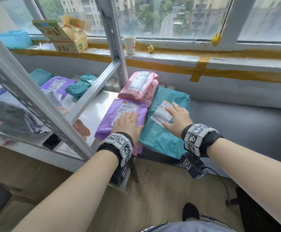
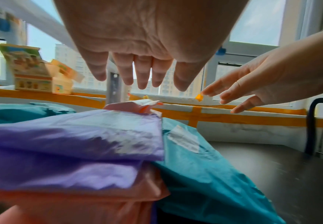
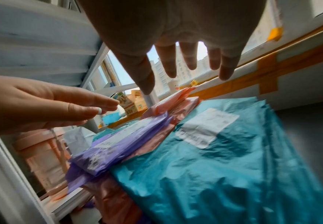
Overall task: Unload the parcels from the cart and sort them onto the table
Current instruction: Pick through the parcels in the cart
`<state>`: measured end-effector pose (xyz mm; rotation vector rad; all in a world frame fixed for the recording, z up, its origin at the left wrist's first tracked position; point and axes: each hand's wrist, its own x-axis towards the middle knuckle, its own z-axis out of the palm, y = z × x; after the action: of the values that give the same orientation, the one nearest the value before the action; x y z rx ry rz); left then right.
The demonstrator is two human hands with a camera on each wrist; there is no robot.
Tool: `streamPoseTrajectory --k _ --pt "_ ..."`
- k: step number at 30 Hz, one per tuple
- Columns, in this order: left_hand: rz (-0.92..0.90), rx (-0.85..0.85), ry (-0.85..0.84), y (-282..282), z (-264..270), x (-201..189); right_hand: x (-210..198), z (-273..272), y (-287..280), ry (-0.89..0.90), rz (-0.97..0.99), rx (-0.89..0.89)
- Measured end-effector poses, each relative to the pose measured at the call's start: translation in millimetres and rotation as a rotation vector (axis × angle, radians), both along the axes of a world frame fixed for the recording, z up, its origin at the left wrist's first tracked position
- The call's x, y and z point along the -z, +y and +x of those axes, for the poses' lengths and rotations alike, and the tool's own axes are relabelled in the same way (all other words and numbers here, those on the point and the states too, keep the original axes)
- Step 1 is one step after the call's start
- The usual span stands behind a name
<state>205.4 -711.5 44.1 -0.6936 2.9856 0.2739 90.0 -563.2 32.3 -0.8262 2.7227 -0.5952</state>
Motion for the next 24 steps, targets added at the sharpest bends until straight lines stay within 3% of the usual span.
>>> streamPoseTrajectory --k 12,24 --pt "-0.088 0.383 0.112 132.2 -67.8 -25.7 -26.4 -11.5 167.0 0.051 -0.052 0.297" --pt "-0.008 0.726 0.084 395.3 -112.9 -19.6 -22.1 21.5 452.6 0.028 0.042 0.683"
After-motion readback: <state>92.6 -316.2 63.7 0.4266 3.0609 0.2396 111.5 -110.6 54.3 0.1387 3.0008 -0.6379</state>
